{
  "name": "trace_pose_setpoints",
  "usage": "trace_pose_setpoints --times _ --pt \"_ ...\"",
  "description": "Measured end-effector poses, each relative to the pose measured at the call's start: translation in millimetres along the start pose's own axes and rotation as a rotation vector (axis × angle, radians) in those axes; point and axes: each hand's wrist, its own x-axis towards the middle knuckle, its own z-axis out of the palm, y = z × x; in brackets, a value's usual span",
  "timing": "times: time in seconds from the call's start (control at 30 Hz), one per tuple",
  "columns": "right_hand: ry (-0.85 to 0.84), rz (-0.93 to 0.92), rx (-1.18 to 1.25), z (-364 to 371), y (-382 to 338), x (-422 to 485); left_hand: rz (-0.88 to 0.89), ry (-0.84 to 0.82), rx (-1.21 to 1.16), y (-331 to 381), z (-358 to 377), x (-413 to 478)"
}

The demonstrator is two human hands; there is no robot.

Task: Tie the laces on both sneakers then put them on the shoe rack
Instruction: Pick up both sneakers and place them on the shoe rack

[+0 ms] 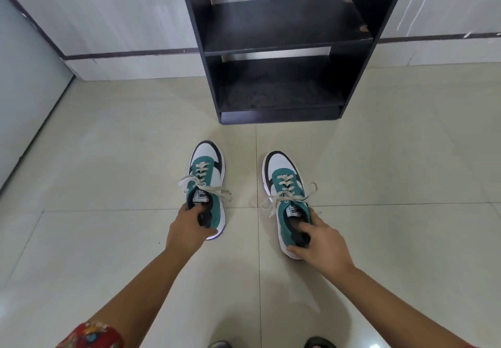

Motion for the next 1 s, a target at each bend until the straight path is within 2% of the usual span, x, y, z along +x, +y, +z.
trace_pose_setpoints --times 0.3,0.47,0.63,0.8,1.0 --pt "0.141 0.046 0.124 -1 -12 14 0.152 0.074 -0.111 22 4 -14" --pt "0.196 0.061 0.093 -31 -23 16 0.254 0.093 -0.12 54 -17 -25" --pt "0.264 0.042 0.106 -108 -68 3 0.339 0.129 -0.103 108 -87 -54" --pt "0.403 -0.032 0.092 -212 -123 -20 0.411 0.185 -0.12 175 -179 -86" --pt "0.497 -0.054 0.088 -331 -188 -7 0.468 0.245 -0.09 268 -279 -82"
